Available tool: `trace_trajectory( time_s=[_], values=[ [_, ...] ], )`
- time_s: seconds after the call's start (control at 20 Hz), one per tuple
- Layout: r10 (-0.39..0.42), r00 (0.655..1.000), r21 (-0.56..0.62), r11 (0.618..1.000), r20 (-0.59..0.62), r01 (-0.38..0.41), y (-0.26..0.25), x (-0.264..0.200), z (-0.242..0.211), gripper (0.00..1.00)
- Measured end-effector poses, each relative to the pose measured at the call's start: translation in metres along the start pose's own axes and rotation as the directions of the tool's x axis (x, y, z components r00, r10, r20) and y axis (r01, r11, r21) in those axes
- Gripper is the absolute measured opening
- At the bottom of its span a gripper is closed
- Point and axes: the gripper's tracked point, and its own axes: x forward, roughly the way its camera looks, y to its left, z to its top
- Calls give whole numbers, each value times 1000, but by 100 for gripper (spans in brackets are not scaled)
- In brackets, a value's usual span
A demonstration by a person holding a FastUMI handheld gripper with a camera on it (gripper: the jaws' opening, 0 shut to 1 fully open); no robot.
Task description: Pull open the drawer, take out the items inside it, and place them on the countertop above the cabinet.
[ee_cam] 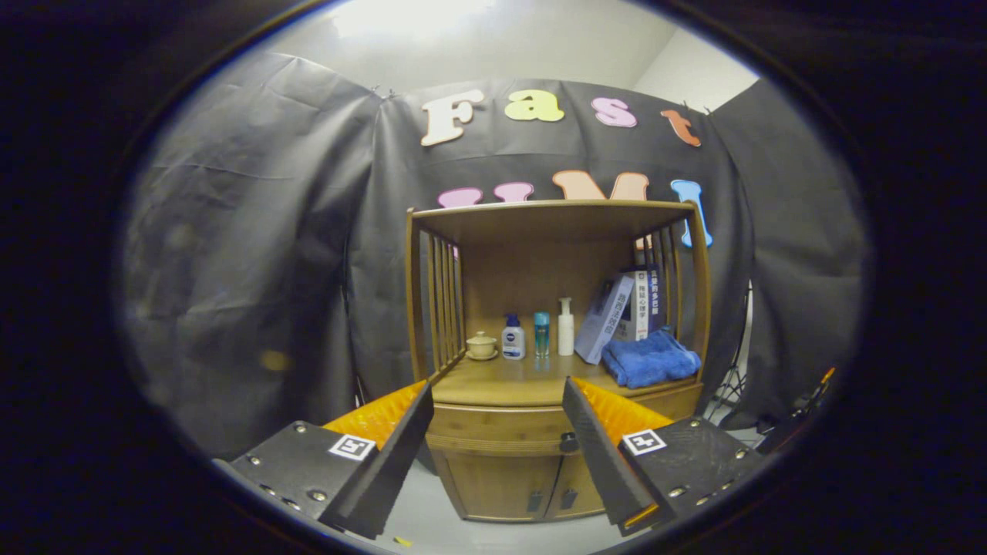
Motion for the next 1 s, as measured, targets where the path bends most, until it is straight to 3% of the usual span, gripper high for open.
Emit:
trace_trajectory(
  time_s=[0.15, 0.4, 0.6, 1.0],
  values=[
    [-9, 1000, -28, 1000, -15, 8, -16, 23, -16, 100],
    [75, 995, -18, 997, -69, -77, -26, 74, -57, 100],
    [121, 981, 9, 993, -149, -121, -42, 109, -117, 100],
    [-8, 972, -17, 1000, -235, 4, -98, 184, -198, 100]
  ],
)
